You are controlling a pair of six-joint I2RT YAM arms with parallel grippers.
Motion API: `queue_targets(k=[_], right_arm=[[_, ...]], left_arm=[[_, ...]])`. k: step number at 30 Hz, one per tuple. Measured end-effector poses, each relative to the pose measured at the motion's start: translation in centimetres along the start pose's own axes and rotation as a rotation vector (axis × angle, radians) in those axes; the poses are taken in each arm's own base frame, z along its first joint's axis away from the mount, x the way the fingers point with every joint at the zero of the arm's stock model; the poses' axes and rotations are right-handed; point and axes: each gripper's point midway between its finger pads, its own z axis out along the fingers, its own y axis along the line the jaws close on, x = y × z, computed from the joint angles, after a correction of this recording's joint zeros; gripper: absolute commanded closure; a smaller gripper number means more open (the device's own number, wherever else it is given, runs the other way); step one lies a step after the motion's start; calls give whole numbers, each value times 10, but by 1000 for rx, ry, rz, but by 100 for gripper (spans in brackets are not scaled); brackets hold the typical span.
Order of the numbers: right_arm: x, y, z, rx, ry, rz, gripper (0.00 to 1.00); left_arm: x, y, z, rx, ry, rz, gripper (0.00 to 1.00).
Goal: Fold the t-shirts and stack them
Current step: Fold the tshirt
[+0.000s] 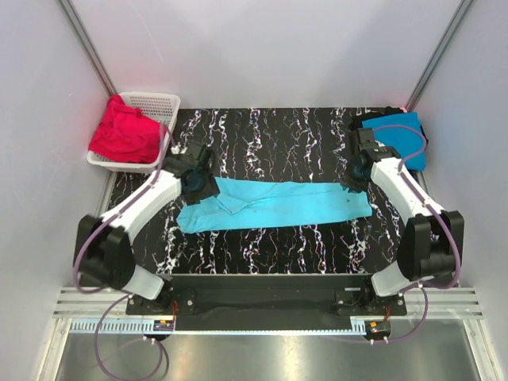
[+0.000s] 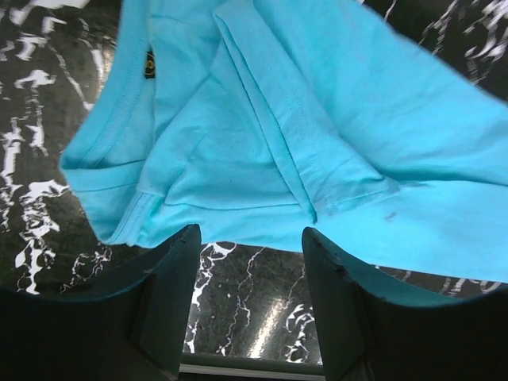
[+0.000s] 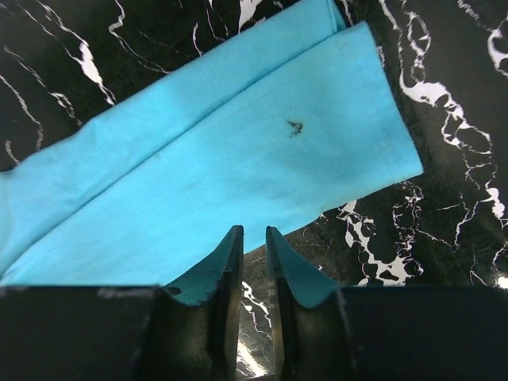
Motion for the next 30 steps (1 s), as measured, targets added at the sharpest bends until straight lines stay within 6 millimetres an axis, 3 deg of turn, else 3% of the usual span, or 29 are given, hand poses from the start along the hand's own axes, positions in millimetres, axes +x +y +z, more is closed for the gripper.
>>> queue_targets(k=[7, 22, 25, 26, 30], right_arm=[[24, 4, 20, 38, 80, -53, 76], [31, -3, 24, 68, 87, -64, 76], [31, -3, 25, 71, 89, -64, 76], [31, -3, 25, 71, 88, -64, 76], [31, -3, 25, 71, 88, -64, 76]], left_arm=[[44, -13, 47, -18, 173, 95, 45], [75, -56, 66, 171, 265, 52, 45], [81, -59, 68, 171, 278, 52, 57], [83, -61, 69, 170, 281, 53, 74], [88, -63, 73, 165, 289, 52, 97]])
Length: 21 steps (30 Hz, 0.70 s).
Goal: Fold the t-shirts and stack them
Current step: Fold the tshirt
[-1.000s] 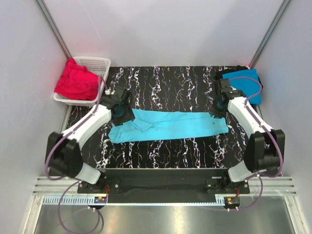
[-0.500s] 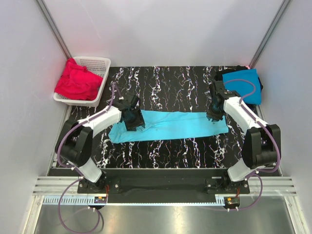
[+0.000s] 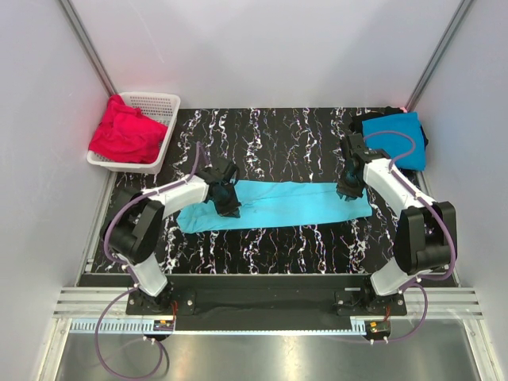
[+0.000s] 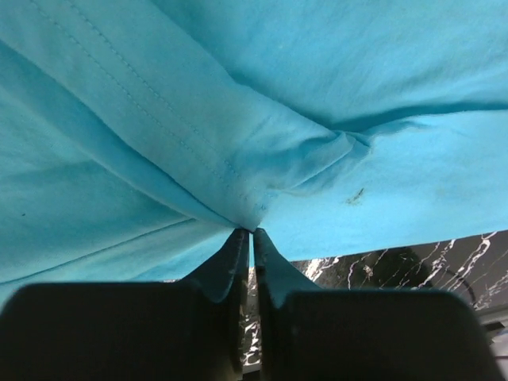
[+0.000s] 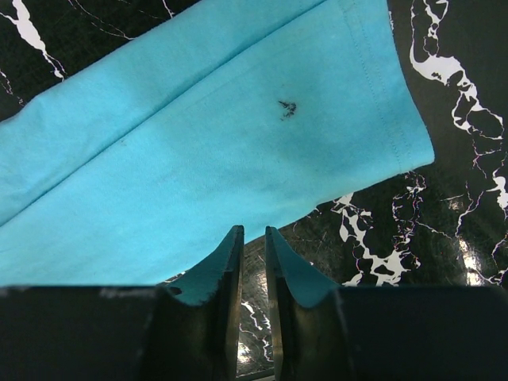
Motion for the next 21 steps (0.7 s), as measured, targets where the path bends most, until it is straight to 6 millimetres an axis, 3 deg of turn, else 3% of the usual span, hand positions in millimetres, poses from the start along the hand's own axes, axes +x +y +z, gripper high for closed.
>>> queue_targets(k=[7, 13, 21], right_arm=[[4, -2, 3, 9, 12, -3, 77], [6, -3, 5, 14, 19, -6, 77], [10, -2, 9, 21, 33, -17, 77]], left_arm=[[-3, -5, -2, 2, -11, 7, 100], [-15, -8, -19, -9, -69, 16, 100], [-65, -27, -48, -47, -241, 58, 100]])
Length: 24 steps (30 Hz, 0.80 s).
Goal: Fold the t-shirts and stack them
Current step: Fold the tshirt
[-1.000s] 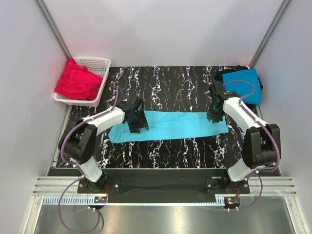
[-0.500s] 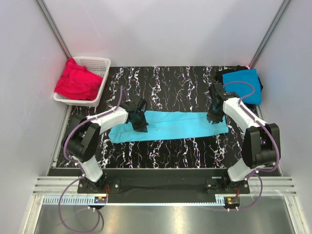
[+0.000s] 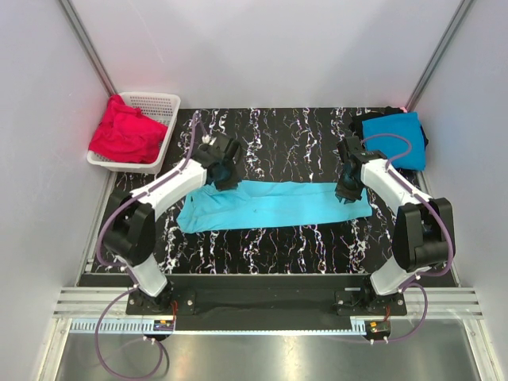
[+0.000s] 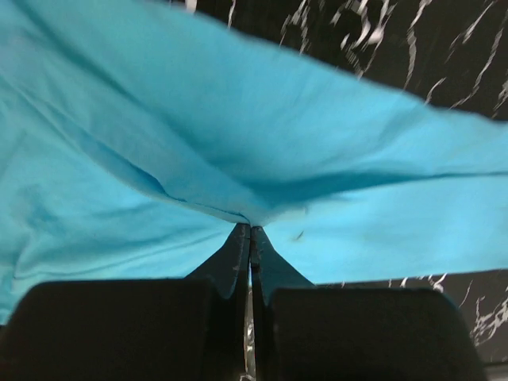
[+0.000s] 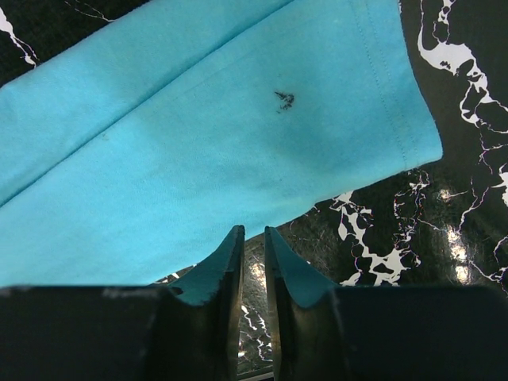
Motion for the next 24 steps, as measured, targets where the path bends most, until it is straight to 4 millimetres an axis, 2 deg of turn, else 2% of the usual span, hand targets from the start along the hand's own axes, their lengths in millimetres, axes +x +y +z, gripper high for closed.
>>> queue_targets(k=[3, 6, 10, 13, 15, 16, 17, 19, 20, 24], right_arm=[[0, 0, 0, 0, 0, -3, 77], [0, -1, 0, 4, -3, -6, 77], [-1, -2, 0, 11, -8, -6, 78], [-1, -2, 0, 14, -10, -8, 77], [-1, -2, 0, 14, -10, -10, 77], [-1, -2, 0, 14, -10, -11, 77], [-1, -3, 0, 15, -10, -11, 77], [-1, -3, 0, 15, -10, -14, 77], [-1, -3, 0, 15, -10, -15, 77], [-2, -3, 0, 18, -12, -16, 75]], left_arm=[[-25, -11, 0, -11, -60, 21, 100], [-42, -20, 11, -32, -90, 53, 100], [-52, -32, 44, -52, -69, 109, 100], [-48, -35, 77, -73, -27, 144, 99], [-41, -31, 96, -93, 4, 160, 94], [-36, -27, 103, -107, 20, 165, 85], [-32, -23, 107, -120, 36, 175, 81], [-33, -23, 107, -121, 31, 176, 71], [-35, -23, 106, -126, 21, 178, 62], [-36, -10, 97, -153, -27, 173, 52]])
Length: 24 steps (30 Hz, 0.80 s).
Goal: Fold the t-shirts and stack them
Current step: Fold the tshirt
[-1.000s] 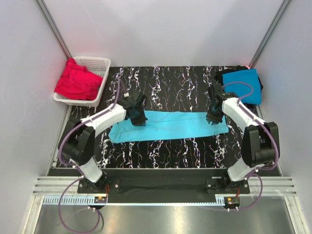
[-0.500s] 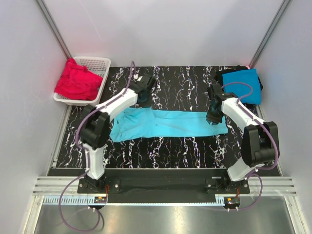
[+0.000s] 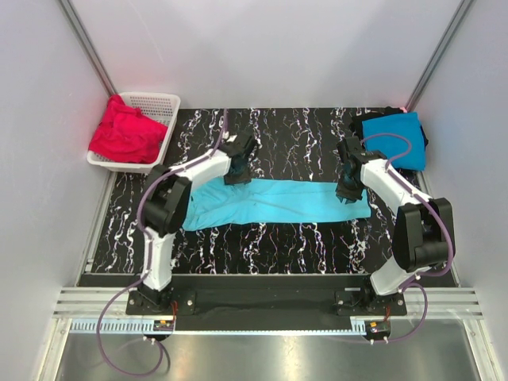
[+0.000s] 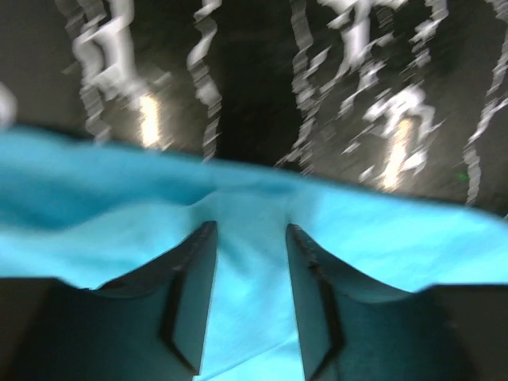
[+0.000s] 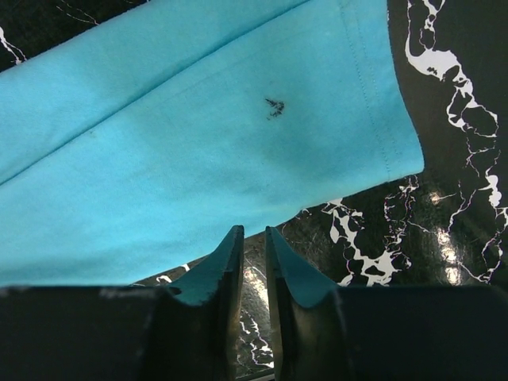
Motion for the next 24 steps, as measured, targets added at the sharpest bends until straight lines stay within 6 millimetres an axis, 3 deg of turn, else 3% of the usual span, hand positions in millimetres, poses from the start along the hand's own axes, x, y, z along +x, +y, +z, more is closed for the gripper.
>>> queue_targets(k=[4, 8, 11, 18, 24], right_arm=[[-1, -1, 0, 3, -3, -6, 67], [-5, -6, 1, 37, -27, -1, 60], [-7, -10, 2, 59, -41, 13, 60], [-3, -9, 25, 100, 14, 22, 63], [-10, 6, 41, 78, 54, -30, 61]], left_arm=[[7, 23, -34, -12, -44, -6, 49], [-9, 26, -79, 54, -144, -32, 48], [-14, 28, -100, 92, -188, -45, 46], [2, 21, -105, 158, -122, -37, 44], [43, 32, -94, 124, 10, -92, 45]])
